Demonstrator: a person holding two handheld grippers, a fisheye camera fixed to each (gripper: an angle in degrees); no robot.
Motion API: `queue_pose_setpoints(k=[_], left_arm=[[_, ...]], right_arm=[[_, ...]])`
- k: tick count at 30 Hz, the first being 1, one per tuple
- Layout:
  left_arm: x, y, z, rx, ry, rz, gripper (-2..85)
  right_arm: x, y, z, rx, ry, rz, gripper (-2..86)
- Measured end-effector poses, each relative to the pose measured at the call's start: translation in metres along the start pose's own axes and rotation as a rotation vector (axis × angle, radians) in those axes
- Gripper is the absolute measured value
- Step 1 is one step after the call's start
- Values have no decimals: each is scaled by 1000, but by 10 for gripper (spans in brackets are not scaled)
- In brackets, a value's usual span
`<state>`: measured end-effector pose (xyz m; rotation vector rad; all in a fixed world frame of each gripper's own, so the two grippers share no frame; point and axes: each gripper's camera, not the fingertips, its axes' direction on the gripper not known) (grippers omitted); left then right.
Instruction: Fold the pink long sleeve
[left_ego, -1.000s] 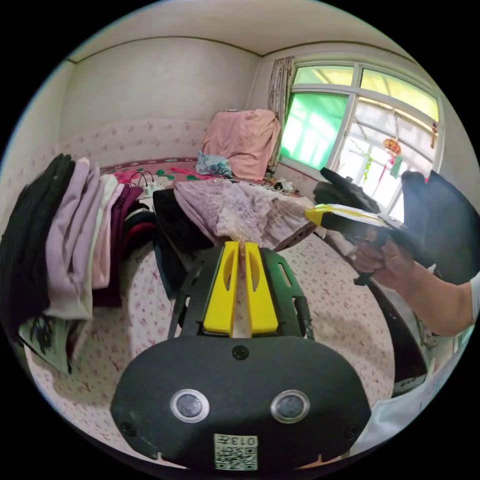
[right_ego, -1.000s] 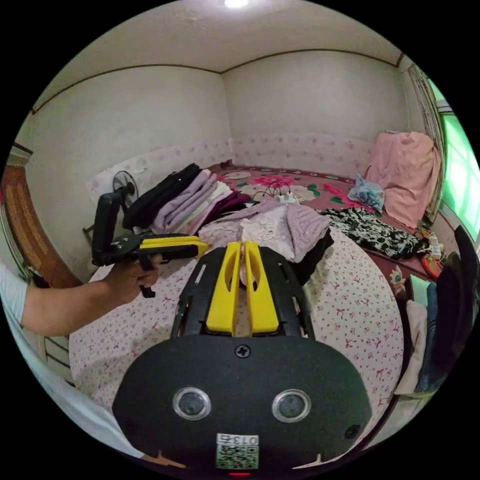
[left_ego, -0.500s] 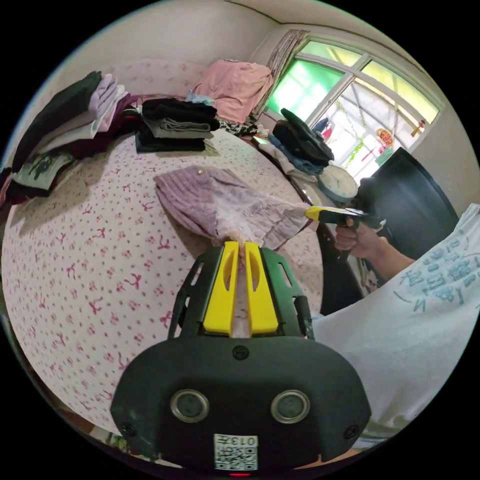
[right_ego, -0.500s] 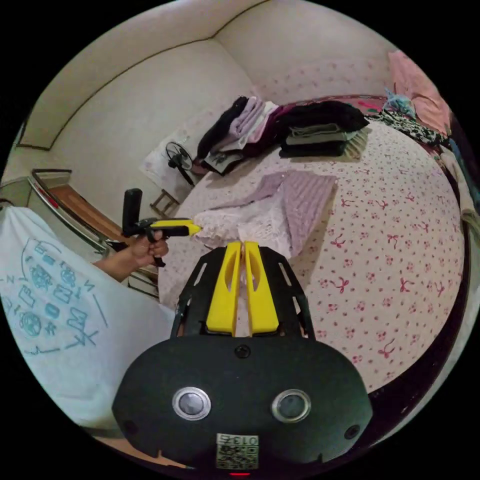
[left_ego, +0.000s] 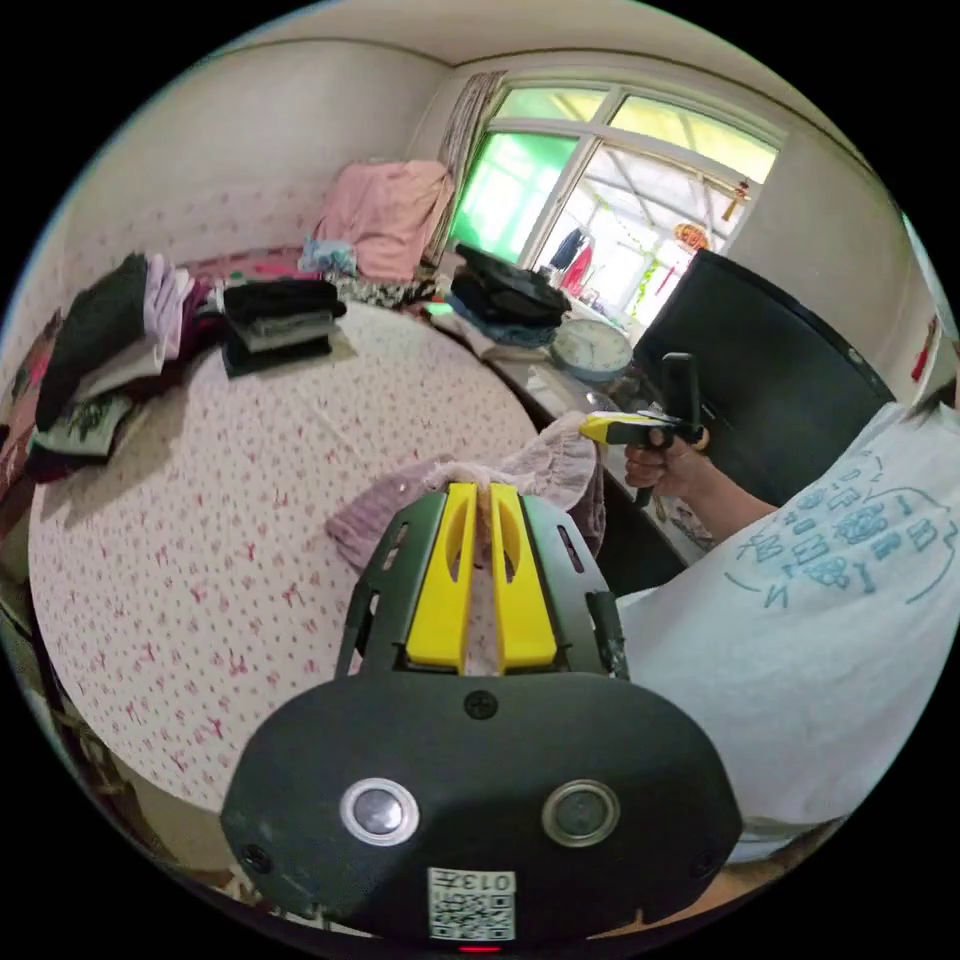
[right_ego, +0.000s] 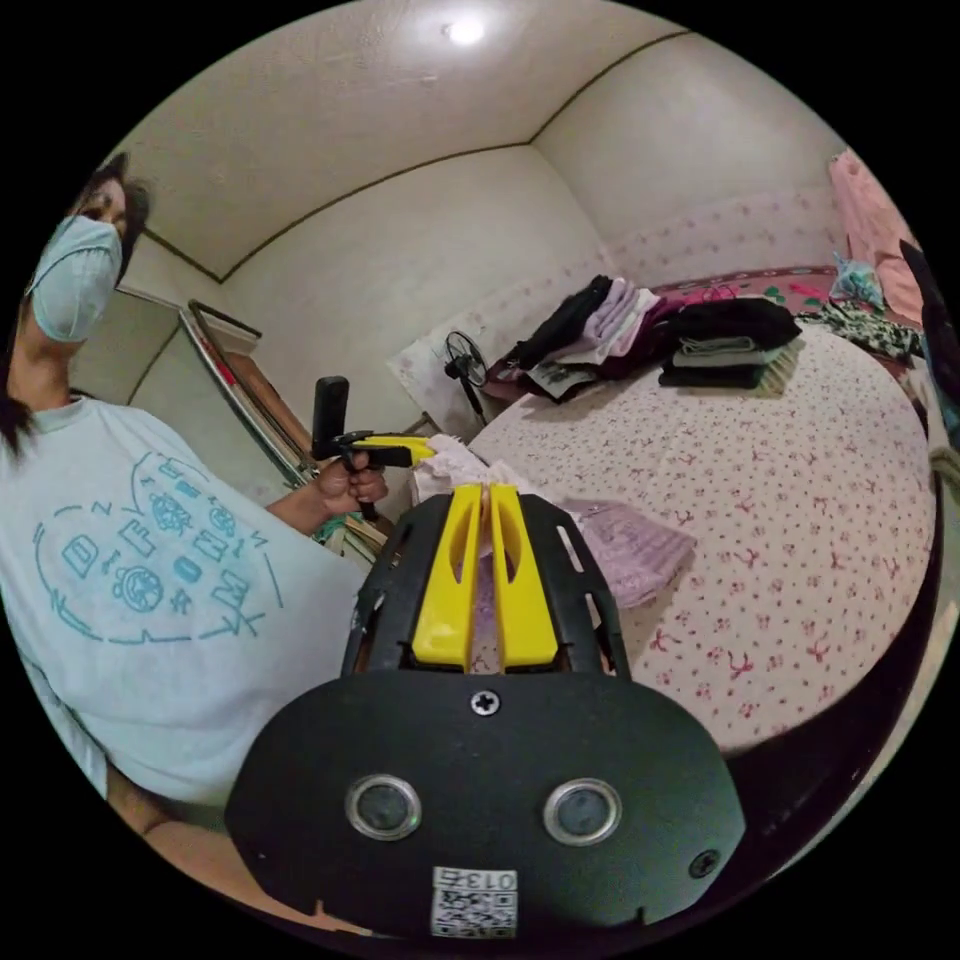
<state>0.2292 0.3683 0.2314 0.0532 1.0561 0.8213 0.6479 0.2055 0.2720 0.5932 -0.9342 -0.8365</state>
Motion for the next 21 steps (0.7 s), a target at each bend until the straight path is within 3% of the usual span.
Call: queue_pose_setpoints(k=[5, 12, 16, 21], left_arm=[[-6, 35, 19, -145, -46, -135, 10], [-34, 24, 1, -128, 4, -148, 9], [-69, 14, -51, 35, -111, -174, 8], [-156, 55, -120, 240, -184, -577, 8]], right_arm=[[2, 27, 47, -271, 254, 180, 13], [-21, 27, 92, -353, 320, 119, 14], [-45, -4, 108, -243, 446, -3, 14], [-64, -57, 136, -32, 545, -46, 12]])
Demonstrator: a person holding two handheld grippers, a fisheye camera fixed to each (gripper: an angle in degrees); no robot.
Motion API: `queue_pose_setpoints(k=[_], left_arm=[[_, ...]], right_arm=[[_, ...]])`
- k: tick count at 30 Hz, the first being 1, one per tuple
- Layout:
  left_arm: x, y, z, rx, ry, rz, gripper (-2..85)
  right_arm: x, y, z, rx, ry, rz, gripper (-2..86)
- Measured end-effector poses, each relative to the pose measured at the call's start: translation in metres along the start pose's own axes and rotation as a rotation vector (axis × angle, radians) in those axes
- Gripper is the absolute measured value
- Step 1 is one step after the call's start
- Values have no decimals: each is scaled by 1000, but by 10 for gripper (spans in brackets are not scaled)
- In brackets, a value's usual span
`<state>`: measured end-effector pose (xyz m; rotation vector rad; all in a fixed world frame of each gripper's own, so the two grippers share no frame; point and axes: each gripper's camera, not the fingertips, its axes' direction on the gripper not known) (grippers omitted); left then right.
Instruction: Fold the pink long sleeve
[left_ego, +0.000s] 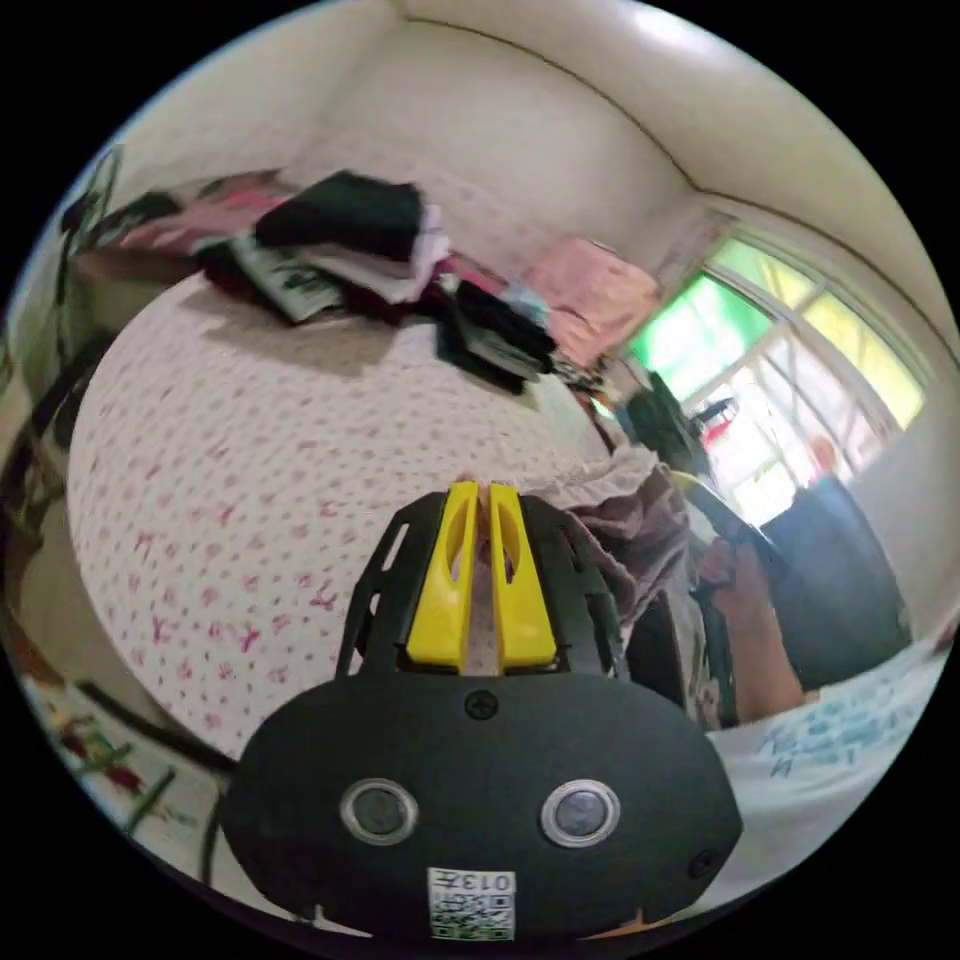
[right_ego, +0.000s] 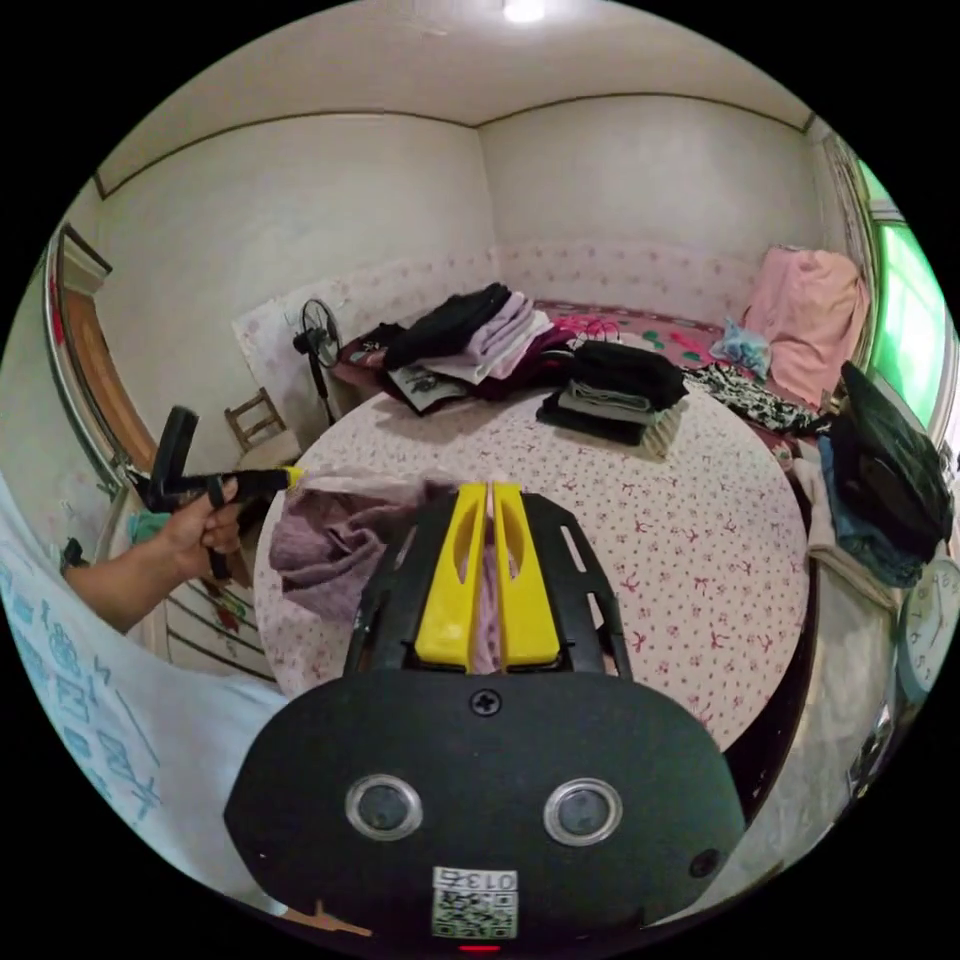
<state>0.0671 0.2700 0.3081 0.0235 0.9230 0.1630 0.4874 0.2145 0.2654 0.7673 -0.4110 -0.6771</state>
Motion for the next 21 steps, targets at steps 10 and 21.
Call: queue_pose_setpoints(k=[10, 21], left_arm=[[-107, 10, -11, -155, -76, -91, 38], [-87, 7, 72, -487, -5, 189, 85]], right_arm=[[-59, 36, 79, -256, -178, 97, 38], [-161, 63, 160, -491, 6, -119, 60]])
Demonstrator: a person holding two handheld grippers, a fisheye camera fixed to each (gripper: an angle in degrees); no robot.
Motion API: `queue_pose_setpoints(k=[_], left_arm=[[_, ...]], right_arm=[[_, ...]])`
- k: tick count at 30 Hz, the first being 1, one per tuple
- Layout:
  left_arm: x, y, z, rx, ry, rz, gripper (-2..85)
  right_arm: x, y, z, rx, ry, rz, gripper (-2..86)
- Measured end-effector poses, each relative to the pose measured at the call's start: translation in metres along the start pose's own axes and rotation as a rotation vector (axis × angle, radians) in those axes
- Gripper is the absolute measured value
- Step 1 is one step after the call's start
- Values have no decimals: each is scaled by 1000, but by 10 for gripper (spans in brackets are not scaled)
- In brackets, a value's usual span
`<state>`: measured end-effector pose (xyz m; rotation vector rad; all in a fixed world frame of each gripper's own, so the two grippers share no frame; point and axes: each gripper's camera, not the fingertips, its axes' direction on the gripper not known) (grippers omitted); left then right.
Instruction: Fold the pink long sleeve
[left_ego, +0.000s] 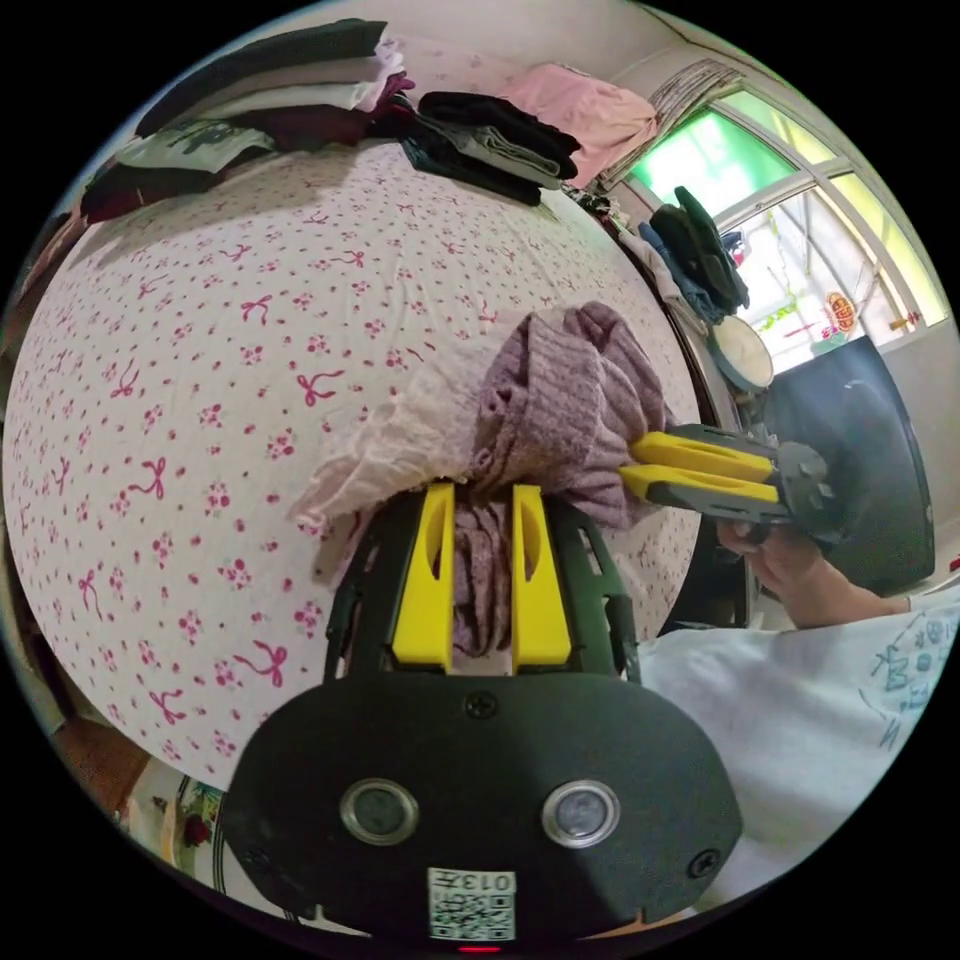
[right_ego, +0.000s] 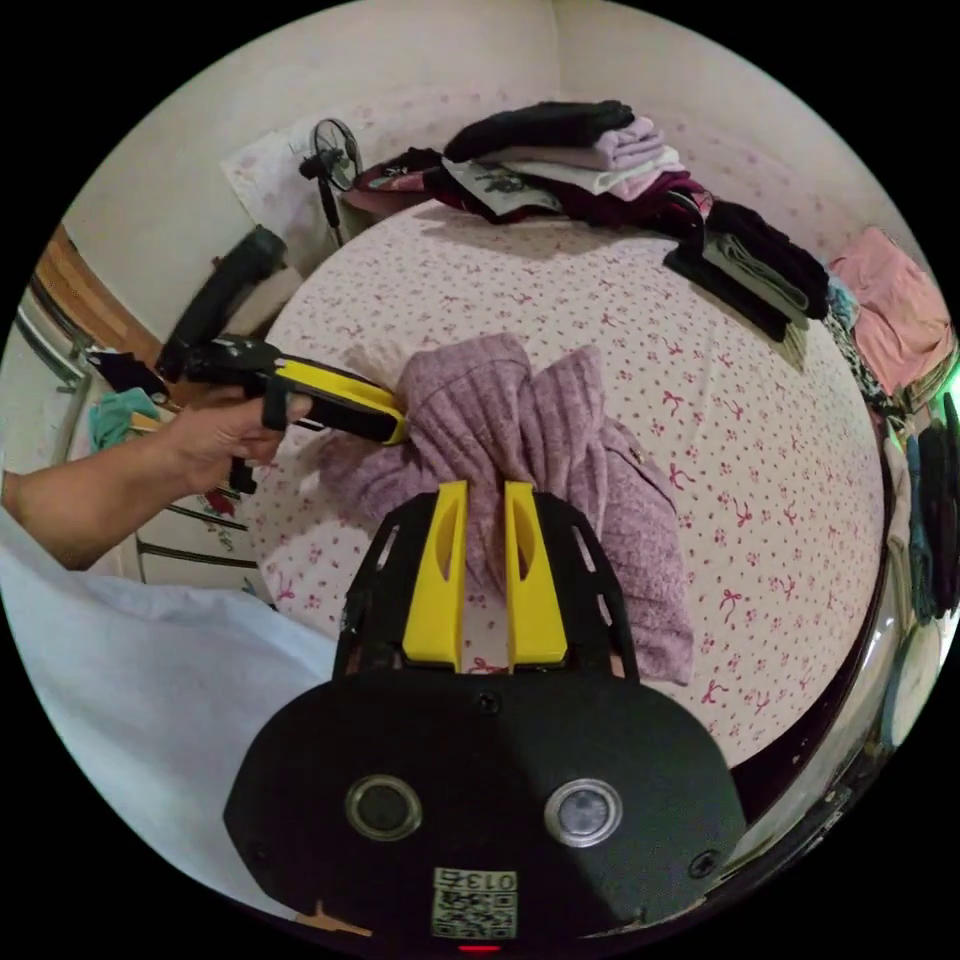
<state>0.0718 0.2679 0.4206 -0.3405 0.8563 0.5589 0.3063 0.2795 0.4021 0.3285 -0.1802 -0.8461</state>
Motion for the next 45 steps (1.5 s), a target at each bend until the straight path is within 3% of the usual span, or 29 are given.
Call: queue_pose_setpoints(k=[5, 7, 11, 13, 16, 19, 21, 23, 26, 29, 37, 39, 41, 43, 45], left_arm=[[-4, 8, -10, 2, 46, -4, 34], [0, 16, -30, 96, 106, -16, 22], [14, 40, -114, 492, 458, 68, 9], [35, 40, -144, 536, 529, 195, 7], [81, 33, -159, 453, 539, 407, 4], [97, 28, -123, 292, 452, 382, 3], [87, 33, -97, 247, 367, 260, 5], [71, 44, -72, 243, 283, 125, 11], [61, 43, -49, 197, 148, 38, 49], [64, 24, -22, 143, 145, 17, 78], [115, -51, 57, 70, -56, 45, 166], [118, -63, 61, 118, -182, 65, 154], [113, -80, 93, -4, -297, 116, 103], [114, -81, 96, 27, -367, 170, 54], [109, -89, 95, -18, -302, 192, 36]], right_arm=[[8, -10, 6, -31, -69, -20, 28], [10, -13, -14, 45, -49, -15, 22], [17, -8, -106, 379, 77, -62, 14], [17, 3, -146, 536, 122, -144, 12], [15, 33, -176, 676, 229, -263, 10], [47, 54, -151, 484, 328, -76, 9], [100, 79, -113, 196, 267, 251, 7], [127, 108, -96, 114, 160, 398, 7], [139, 144, -98, 141, 194, 525, 12], [134, 153, -101, 234, 176, 521, 30], [118, 104, -40, 61, 284, 288, 93], [126, 90, -18, -23, 318, 237, 69], [136, 81, -3, -110, 299, 196, 34], [146, 72, -1, -138, 291, 171, 25], [163, 58, -17, -80, 381, 146, 20]])
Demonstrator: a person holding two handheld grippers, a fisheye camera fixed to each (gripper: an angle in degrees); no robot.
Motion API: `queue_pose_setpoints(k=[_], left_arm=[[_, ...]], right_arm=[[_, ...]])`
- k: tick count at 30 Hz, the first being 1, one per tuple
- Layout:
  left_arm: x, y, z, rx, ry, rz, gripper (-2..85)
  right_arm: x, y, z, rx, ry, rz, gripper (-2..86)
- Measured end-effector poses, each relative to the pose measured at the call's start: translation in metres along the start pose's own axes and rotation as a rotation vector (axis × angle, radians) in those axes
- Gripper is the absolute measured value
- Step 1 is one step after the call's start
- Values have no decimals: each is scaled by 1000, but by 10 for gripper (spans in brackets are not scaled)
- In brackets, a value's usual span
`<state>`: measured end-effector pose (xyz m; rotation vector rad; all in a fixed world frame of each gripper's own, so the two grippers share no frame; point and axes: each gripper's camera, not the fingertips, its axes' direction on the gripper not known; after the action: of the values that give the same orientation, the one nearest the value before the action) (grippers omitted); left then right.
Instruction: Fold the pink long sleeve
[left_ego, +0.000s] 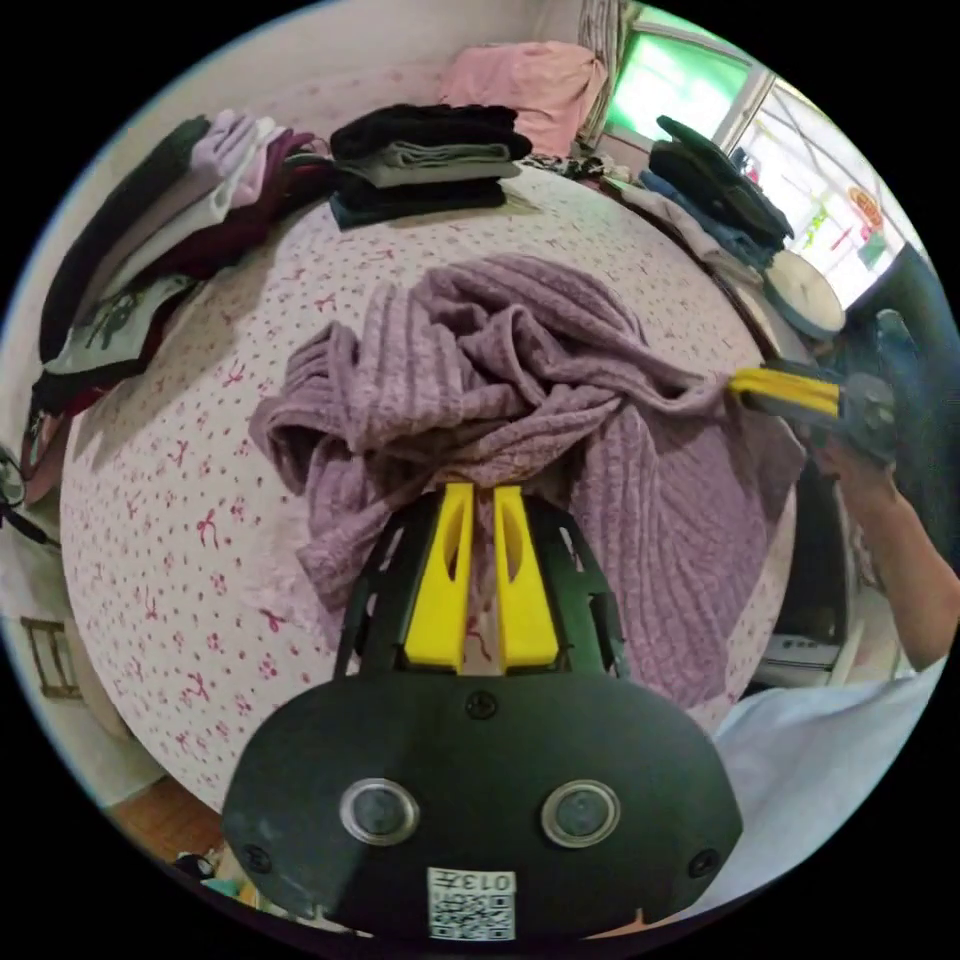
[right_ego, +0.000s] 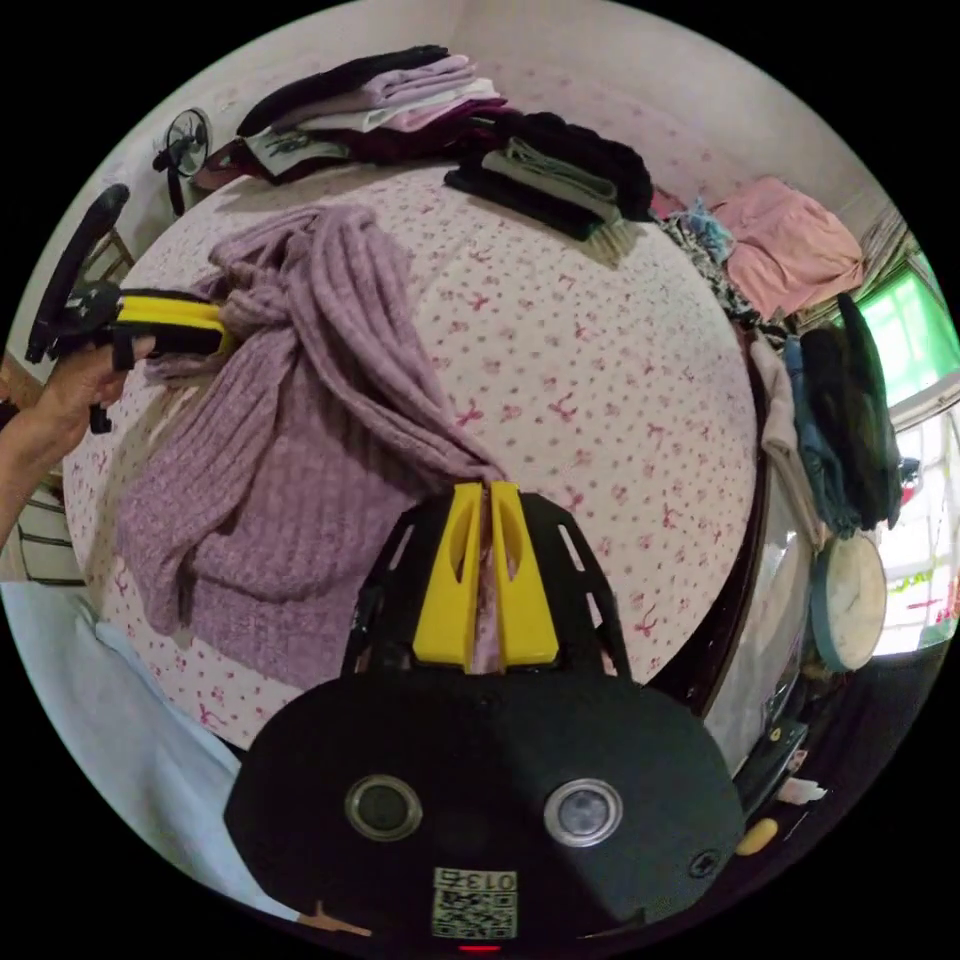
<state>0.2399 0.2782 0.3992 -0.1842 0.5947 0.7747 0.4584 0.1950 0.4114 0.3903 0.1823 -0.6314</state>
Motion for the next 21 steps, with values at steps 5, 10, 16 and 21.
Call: queue_pose_setpoints(k=[5, 10, 16, 21], left_arm=[[-29, 15, -87, 295, 176, -56, 20], [-41, 43, -101, 211, 226, -41, 22], [-76, 115, -78, 278, 223, -332, 70], [-70, 112, -37, 114, 234, -272, 138]], right_arm=[[84, -29, -45, 251, 126, 176, 22], [141, -38, -69, 373, 93, 352, 46], [132, -2, -39, 256, -172, 360, 89], [55, 44, -23, 151, -421, 218, 118]])
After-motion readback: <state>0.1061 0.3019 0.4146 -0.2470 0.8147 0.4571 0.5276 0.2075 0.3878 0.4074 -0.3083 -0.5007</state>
